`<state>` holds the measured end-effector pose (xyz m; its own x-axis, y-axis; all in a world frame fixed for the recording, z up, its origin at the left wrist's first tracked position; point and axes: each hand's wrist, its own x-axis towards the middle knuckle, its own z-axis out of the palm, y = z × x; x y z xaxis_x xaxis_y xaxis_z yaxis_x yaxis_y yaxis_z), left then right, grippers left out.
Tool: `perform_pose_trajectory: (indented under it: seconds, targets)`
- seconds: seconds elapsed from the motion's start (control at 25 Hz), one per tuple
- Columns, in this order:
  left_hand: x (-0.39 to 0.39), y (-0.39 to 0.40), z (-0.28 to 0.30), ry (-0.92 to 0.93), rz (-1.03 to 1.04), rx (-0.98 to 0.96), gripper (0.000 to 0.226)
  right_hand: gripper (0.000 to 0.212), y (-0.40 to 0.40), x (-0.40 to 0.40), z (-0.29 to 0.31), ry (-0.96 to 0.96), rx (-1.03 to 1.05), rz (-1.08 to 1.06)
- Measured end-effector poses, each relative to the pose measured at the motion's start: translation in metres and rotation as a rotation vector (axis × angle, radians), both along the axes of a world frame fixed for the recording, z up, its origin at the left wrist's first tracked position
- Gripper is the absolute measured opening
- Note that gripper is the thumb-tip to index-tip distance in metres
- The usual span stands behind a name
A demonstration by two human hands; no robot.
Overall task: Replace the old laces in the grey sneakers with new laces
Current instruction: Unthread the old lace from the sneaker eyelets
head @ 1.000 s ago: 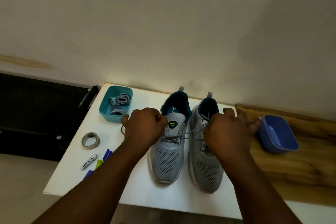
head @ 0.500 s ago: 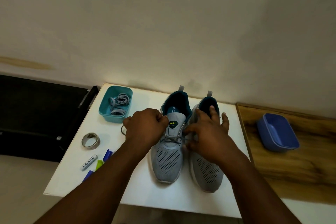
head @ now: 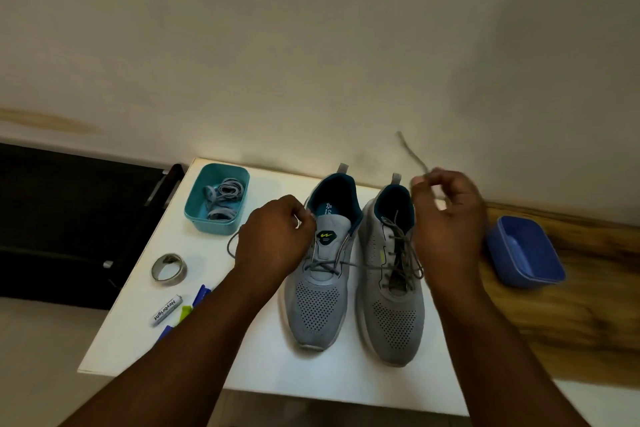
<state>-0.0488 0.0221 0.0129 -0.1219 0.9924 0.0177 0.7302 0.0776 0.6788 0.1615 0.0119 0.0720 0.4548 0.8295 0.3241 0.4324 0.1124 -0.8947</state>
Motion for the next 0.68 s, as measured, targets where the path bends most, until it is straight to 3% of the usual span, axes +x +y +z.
perform_pose_trajectory:
  seconds: [0.08, 0.2, 0.24, 0.32, 0.36, 0.44, 0.56, 0.68]
  targets:
    - [0.004, -0.004, 0.006, 0.083, -0.179, -0.005, 0.013, 0.007, 0.005, 0.015, 0.007, 0.064, 0.083, -0.217]
    - [0.016, -0.011, 0.003, 0.292, -0.327, -0.028, 0.025, 0.008, 0.008, 0.028, -0.010, 0.021, -0.170, -0.190]
    - [0.018, -0.012, 0.002, 0.342, -0.329, -0.022, 0.027, 0.016, 0.007, 0.031, -0.017, -0.148, -0.341, -0.101]
    - [0.020, -0.011, 0.001, 0.407, -0.322, -0.019, 0.030, 0.024, -0.002, 0.030, -0.025, -0.695, -0.737, 0.092]
    - [0.020, -0.011, 0.001, 0.423, -0.318, -0.024, 0.030, 0.025, -0.004, 0.028, -0.029, -0.901, -0.814, 0.104]
    - [0.022, -0.011, 0.003, 0.459, -0.314, -0.023, 0.030, 0.034, -0.009, 0.016, -0.029, -1.033, -0.677, 0.054]
    - [0.024, -0.012, 0.001, 0.506, -0.301, -0.014, 0.028, 0.042, -0.010, -0.012, -0.025, -0.975, -0.319, 0.170]
    - [0.023, -0.015, -0.001, 0.555, -0.262, -0.005, 0.028, 0.031, -0.009, -0.029, -0.040, -1.032, -0.372, 0.360]
